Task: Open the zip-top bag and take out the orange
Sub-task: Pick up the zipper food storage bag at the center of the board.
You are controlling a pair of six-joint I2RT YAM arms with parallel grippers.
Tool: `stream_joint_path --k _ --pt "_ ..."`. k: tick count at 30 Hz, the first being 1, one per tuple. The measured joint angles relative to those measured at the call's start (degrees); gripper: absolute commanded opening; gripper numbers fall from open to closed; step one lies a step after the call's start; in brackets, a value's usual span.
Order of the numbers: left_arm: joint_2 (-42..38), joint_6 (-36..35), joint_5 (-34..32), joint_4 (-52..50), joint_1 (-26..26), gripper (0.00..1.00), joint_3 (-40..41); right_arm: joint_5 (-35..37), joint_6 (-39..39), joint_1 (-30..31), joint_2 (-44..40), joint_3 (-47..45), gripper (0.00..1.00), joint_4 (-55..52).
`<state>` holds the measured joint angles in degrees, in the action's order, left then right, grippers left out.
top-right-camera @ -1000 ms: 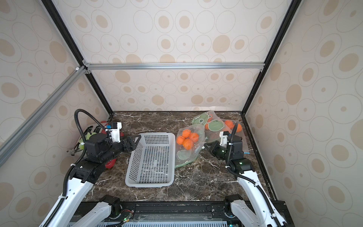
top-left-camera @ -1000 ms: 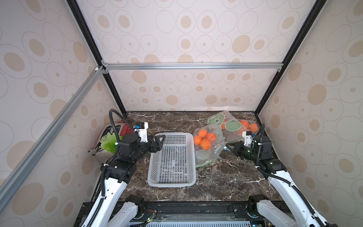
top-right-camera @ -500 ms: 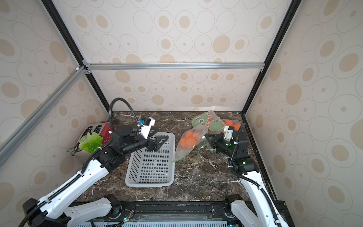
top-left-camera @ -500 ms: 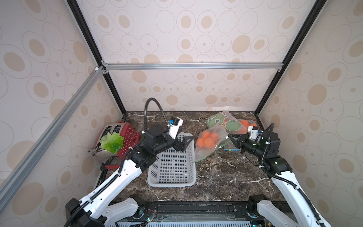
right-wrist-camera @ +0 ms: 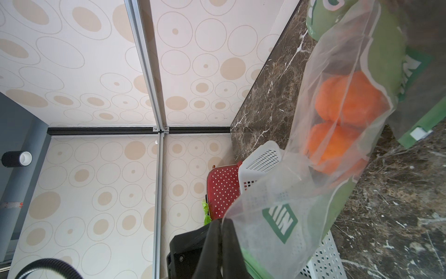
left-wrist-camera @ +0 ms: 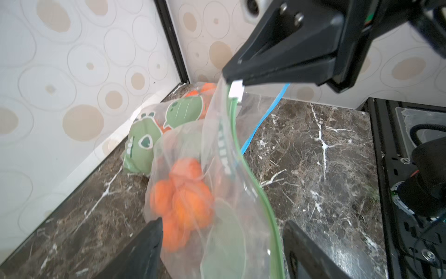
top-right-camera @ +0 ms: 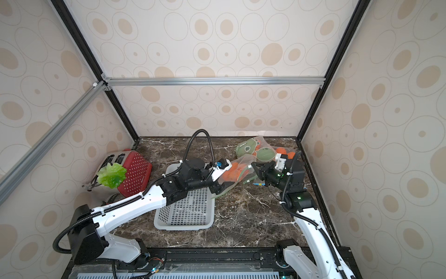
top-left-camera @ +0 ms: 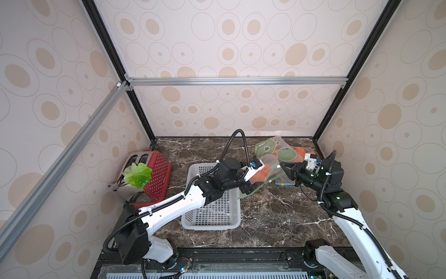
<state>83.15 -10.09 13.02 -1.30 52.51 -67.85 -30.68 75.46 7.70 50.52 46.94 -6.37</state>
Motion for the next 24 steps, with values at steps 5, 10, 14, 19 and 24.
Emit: stream_joint_path --k 5,10,14,19,24 --pt "2.7 -1.5 -1.6 1.1 1.6 0.67 -2.5 0.4 0.2 0.0 -0.2 -0.5 0.0 0.1" --pt "6.3 -1.6 -3.0 1.4 1.8 0.62 -4.0 0.7 0.2 0.0 -0.7 -1.1 0.0 0.0" --pt "8.5 -1.2 -3.5 1.8 2.4 0.56 -4.9 0.9 0.2 0.0 -1.3 -1.5 0.0 -0.1" --pt "10.4 -0.2 -4.7 2.7 3.1 0.44 -5.8 1.0 0.2 -0.1 -1.3 -1.7 0.0 -0.1" --pt "10.7 1.2 -5.4 2.6 3.7 0.61 -6.5 1.0 0.2 -0.2 -1.3 -1.7 0.0 -0.5"
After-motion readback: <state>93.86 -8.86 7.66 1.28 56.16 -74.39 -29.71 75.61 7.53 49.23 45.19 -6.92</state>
